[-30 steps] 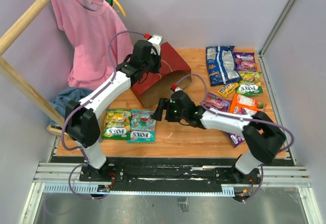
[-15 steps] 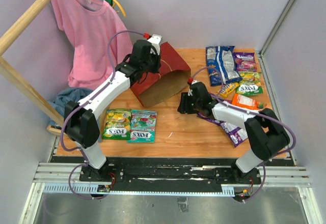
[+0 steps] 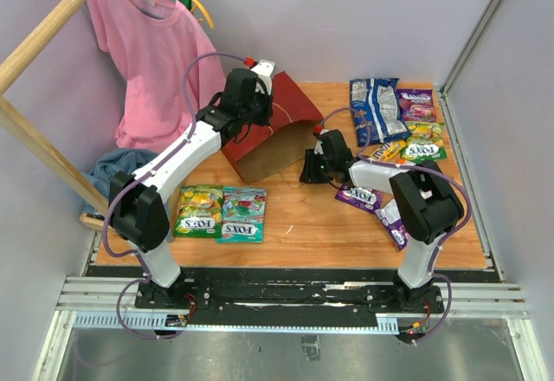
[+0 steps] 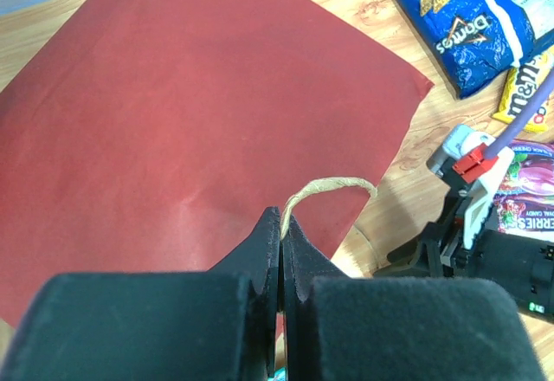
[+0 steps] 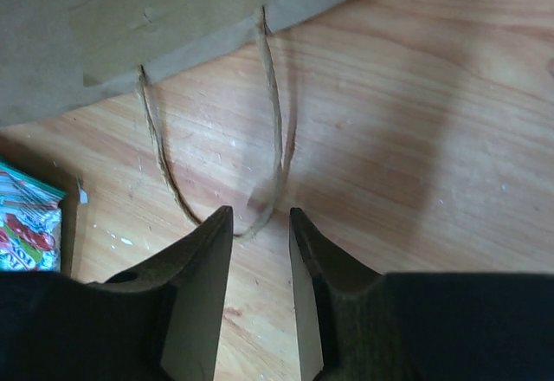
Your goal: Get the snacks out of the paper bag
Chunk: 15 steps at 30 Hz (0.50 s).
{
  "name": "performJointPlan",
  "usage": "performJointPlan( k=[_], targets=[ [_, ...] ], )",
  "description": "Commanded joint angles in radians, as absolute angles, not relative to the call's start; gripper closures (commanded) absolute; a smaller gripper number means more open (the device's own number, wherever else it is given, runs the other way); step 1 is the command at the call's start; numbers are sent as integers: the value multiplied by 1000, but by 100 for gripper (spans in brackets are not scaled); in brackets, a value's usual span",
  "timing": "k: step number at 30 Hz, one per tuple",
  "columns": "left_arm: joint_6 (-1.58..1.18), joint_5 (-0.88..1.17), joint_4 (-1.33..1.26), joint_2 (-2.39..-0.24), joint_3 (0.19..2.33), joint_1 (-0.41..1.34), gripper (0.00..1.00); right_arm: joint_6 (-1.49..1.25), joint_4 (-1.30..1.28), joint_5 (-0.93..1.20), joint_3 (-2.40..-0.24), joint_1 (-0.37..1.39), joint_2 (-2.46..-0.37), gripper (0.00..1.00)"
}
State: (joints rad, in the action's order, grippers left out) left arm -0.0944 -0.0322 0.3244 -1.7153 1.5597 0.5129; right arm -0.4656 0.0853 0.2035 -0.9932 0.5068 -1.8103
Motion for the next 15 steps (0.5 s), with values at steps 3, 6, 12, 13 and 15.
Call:
performJointPlan(
  k=[3,6,12,13,15],
  targets=[
    [-81,-29,306,-1669,1573,506,99,-478,127,247,-1063,492,-1882,67],
    [-77,-28,303,-1672,1568,506,99,-482,124,247,-1088,492,-1910,69],
    [-72,-29,299,-1667,1562,506,99,-485,107,242,-1114,492,-1943,85],
    [-72,-29,298,-1666,1560,506,99,-485,106,241,-1114,492,-1945,89],
    [-71,-29,296,-1665,1559,506,100,-486,101,241,-1116,492,-1945,99]
  ],
)
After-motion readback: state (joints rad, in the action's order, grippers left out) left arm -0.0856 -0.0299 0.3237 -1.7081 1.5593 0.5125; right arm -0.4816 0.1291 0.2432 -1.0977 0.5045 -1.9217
